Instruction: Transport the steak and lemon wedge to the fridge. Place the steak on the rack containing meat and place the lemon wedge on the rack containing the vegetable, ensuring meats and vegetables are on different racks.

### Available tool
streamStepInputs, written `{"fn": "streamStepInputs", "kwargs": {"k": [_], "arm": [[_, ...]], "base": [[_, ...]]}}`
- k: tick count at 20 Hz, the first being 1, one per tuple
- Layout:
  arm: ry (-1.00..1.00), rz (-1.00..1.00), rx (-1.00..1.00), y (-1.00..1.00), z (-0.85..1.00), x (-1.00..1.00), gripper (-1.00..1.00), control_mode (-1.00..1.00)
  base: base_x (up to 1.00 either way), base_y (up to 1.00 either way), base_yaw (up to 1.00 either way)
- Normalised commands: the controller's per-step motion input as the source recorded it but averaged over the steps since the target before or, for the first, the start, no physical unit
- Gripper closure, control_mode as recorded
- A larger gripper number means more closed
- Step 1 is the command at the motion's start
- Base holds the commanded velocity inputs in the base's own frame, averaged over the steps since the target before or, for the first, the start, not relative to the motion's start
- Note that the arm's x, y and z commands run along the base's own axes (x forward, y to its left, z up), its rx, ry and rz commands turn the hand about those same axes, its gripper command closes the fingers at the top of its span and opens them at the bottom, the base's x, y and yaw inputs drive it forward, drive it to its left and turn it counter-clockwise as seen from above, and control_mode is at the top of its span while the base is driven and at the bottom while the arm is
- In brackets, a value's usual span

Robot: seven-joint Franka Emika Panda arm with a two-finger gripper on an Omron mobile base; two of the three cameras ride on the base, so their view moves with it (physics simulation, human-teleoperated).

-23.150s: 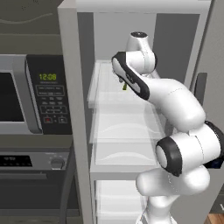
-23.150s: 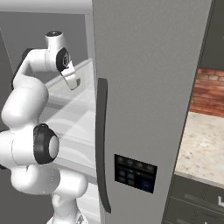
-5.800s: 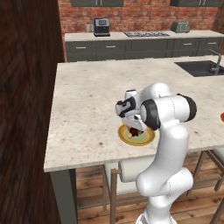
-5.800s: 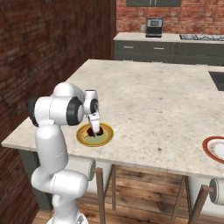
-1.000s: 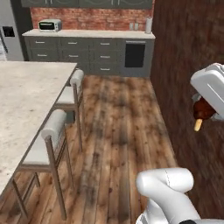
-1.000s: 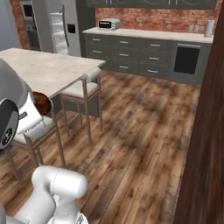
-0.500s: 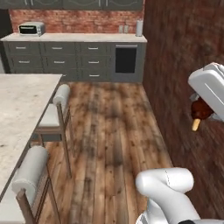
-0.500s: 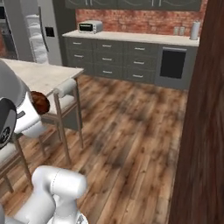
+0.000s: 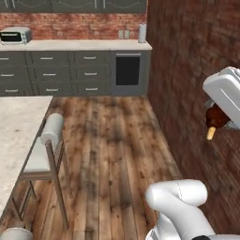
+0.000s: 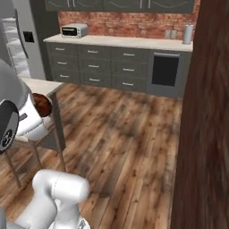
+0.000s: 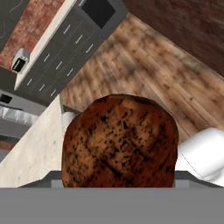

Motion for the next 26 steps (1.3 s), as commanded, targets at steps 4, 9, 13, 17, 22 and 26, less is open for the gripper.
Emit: {"fn": "streamStepInputs", "kwargs": {"k": [4,9,13,17,22,26], "arm": [[0.00,0.00,0.00,0.00,0.00,0.00,1.00,1.00],[0.00,0.00,0.00,0.00,0.00,0.00,1.00,1.00],[0.00,0.00,0.00,0.00,0.00,0.00,1.00,1.00],[0.00,0.00,0.00,0.00,0.00,0.00,1.00,1.00],[0.00,0.00,0.00,0.00,0.00,0.00,1.00,1.00],[0.00,0.00,0.00,0.00,0.00,0.00,1.00,1.00]], "base": [[1.00,0.46,-0.18],[1.00,0.20,-0.09],[1.00,-0.22,0.00],[1.00,-0.30,0.00],[1.00,-0.28,0.06],[1.00,-0.28,0.08]]}}
